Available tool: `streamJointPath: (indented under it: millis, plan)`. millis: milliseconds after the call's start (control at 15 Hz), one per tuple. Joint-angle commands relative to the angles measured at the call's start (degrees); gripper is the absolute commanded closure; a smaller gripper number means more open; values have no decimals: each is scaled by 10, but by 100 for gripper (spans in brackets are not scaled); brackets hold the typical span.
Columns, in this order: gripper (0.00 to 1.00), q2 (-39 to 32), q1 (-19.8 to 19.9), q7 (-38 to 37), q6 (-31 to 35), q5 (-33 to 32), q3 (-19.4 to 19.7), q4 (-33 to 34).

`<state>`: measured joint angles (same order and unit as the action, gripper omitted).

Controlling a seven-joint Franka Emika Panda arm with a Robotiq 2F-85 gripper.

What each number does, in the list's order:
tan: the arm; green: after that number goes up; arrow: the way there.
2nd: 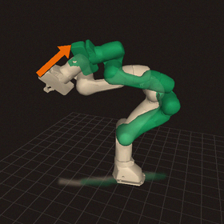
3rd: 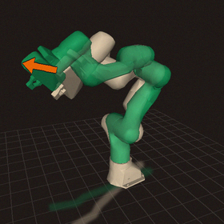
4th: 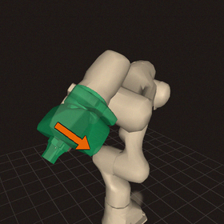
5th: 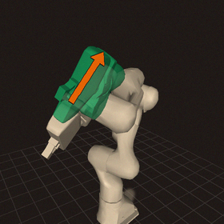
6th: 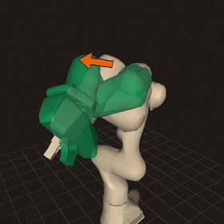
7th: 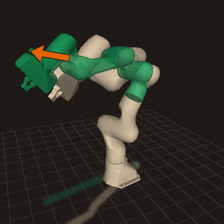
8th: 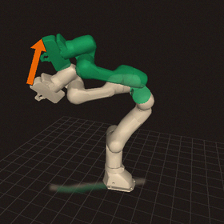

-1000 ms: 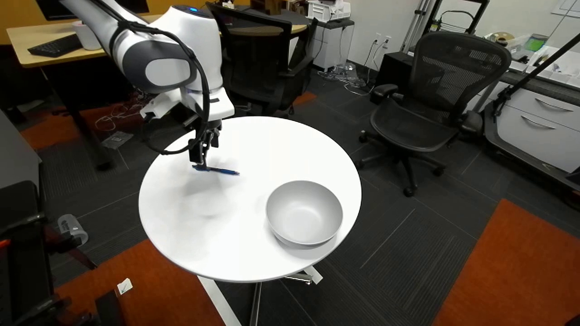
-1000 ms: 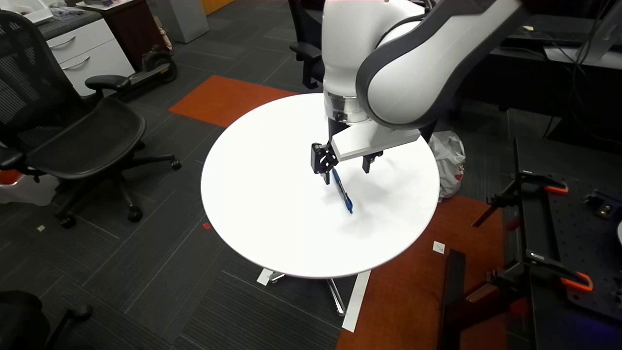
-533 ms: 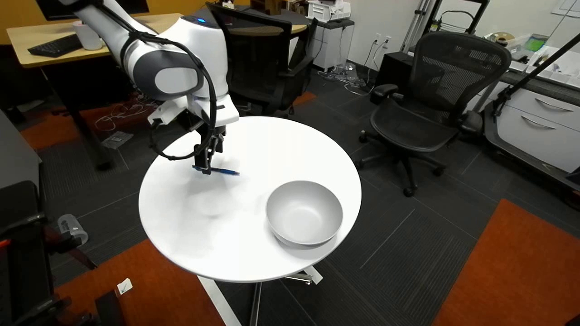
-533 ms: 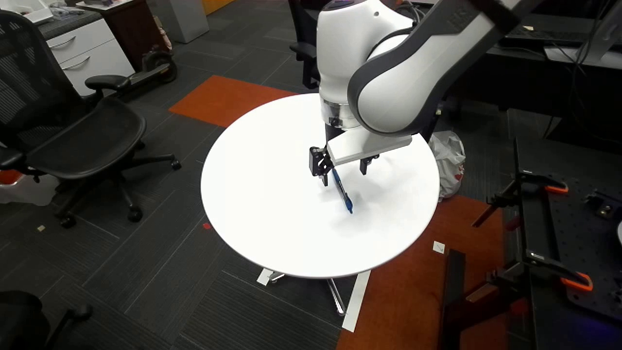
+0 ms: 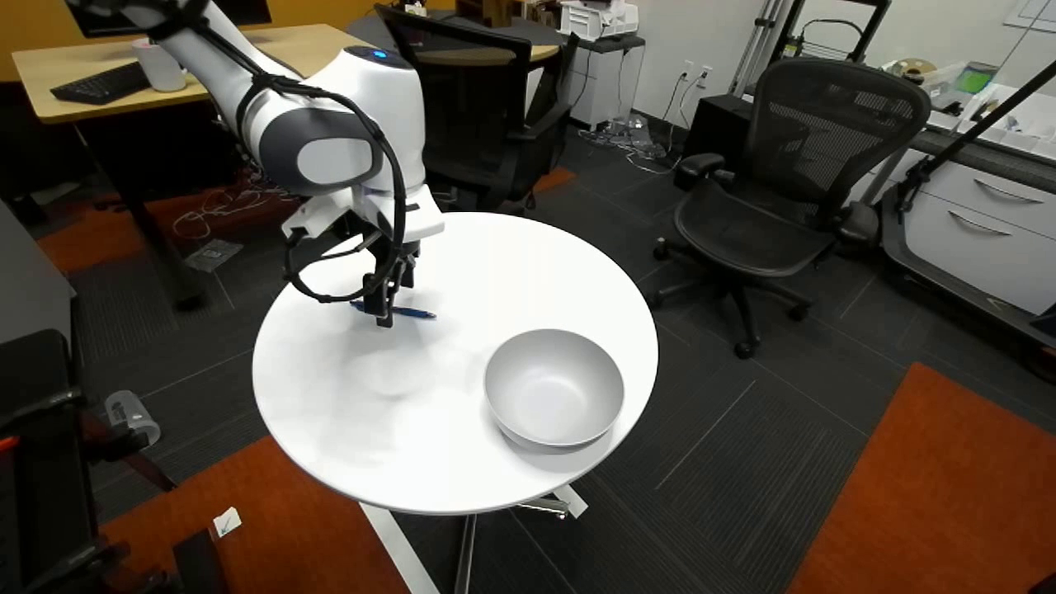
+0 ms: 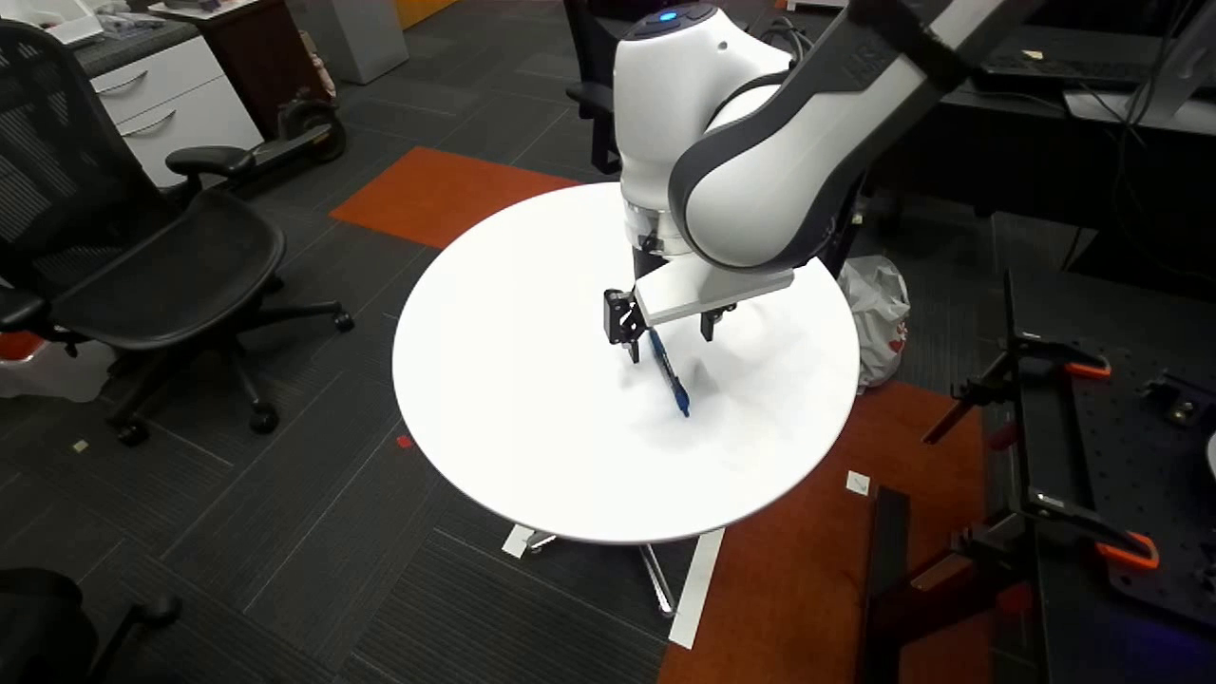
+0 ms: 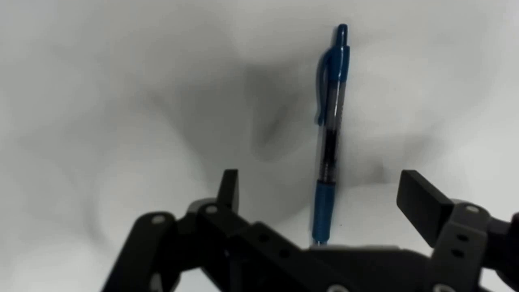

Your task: Put the pen in the bowl

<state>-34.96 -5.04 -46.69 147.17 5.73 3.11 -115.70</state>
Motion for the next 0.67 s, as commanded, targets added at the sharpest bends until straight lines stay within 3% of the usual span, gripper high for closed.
streamJointPath:
  millis: [0,200,267,333,600]
  plan:
    - [0,-13,-9,1,-6,10,11,17]
    - [0,-20,-10,0,-7,10,12,23]
    - [25,-23,-15,-7,-6,7,17,24]
    - [28,-25,-21,-15,-6,1,24,26]
    - [58,-31,-24,-13,-9,3,29,31]
